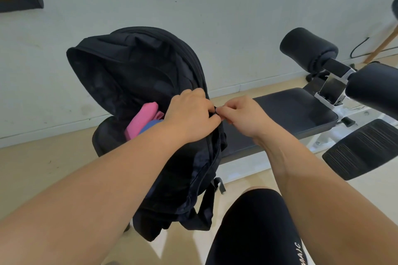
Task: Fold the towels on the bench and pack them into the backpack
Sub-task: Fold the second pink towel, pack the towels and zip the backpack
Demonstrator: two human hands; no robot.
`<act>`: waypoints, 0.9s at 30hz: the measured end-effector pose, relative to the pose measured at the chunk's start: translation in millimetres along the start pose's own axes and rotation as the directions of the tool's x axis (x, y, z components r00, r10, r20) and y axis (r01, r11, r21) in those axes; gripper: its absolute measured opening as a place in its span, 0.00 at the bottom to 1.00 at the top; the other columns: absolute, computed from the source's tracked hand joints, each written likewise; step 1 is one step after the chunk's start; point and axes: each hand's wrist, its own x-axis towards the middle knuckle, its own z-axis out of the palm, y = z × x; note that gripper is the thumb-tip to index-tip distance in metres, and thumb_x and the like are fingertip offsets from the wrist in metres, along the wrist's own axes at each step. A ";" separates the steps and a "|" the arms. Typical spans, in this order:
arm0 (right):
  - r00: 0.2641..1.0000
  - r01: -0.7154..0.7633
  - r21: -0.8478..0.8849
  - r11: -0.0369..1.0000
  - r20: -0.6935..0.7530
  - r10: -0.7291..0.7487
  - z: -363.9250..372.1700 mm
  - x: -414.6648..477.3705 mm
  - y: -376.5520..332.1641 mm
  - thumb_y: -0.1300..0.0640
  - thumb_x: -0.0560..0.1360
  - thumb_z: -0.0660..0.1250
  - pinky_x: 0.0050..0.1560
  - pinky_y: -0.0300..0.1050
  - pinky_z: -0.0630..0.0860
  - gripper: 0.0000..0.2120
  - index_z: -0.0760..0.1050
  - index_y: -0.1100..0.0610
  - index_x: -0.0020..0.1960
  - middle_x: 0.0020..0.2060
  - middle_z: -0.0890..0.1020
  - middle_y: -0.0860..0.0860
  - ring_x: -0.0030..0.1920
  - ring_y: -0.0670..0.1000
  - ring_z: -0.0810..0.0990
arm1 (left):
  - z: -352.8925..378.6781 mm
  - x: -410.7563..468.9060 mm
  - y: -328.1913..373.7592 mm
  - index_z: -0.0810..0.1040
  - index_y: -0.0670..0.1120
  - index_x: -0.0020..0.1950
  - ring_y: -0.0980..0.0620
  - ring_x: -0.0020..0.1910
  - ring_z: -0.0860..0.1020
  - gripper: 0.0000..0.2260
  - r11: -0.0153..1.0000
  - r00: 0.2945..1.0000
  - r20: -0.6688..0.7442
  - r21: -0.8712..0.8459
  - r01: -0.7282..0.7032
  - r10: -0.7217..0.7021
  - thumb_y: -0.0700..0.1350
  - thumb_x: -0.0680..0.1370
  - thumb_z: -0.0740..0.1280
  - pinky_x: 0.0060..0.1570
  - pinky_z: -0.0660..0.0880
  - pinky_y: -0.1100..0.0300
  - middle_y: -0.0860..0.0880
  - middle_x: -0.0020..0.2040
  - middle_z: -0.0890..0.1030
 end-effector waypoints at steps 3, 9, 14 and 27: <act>1.000 0.014 -0.037 0.999 0.016 -0.014 1.8 -1.3 2.0 0.53 0.77 0.68 0.32 0.44 0.62 0.19 0.75 0.66 0.35 0.27 0.70 0.52 0.28 0.49 0.64 | 7.6 2.1 3.2 0.84 0.52 0.49 0.48 0.47 0.72 0.17 0.993 0.997 -0.043 0.102 -0.057 0.061 0.63 0.77 0.63 0.46 0.72 0.51 0.52 0.45 0.74; 0.997 0.014 0.127 0.992 0.070 -0.023 2.5 0.1 16.8 0.54 0.81 0.62 0.33 0.38 0.69 0.13 0.82 0.59 0.45 0.34 0.81 0.48 0.27 0.44 0.71 | 14.5 5.9 6.3 0.71 0.49 0.33 0.47 0.43 0.73 0.14 0.994 0.998 -0.068 0.109 -0.005 0.012 0.54 0.76 0.65 0.38 0.64 0.54 0.53 0.34 0.68; 0.980 0.199 -0.048 0.979 0.033 -0.198 17.2 6.3 37.3 0.57 0.74 0.73 0.38 0.33 0.71 0.08 0.83 0.47 0.51 0.42 0.83 0.44 0.30 0.40 0.73 | 10.9 1.0 4.5 0.69 0.47 0.30 0.49 0.33 0.72 0.13 0.986 0.986 -0.074 -0.087 0.142 -0.149 0.50 0.70 0.68 0.31 0.62 0.57 0.50 0.30 0.73; 0.827 0.503 -0.441 0.743 -0.003 -0.562 39.3 17.6 45.0 0.54 0.76 0.67 0.37 0.44 0.74 0.08 0.83 0.54 0.52 0.44 0.79 0.47 0.38 0.49 0.77 | 1.8 -3.8 -12.3 0.83 0.39 0.42 0.39 0.45 0.83 0.11 0.771 0.900 0.204 -0.465 0.435 -0.385 0.45 0.77 0.67 0.49 0.80 0.40 0.39 0.41 0.84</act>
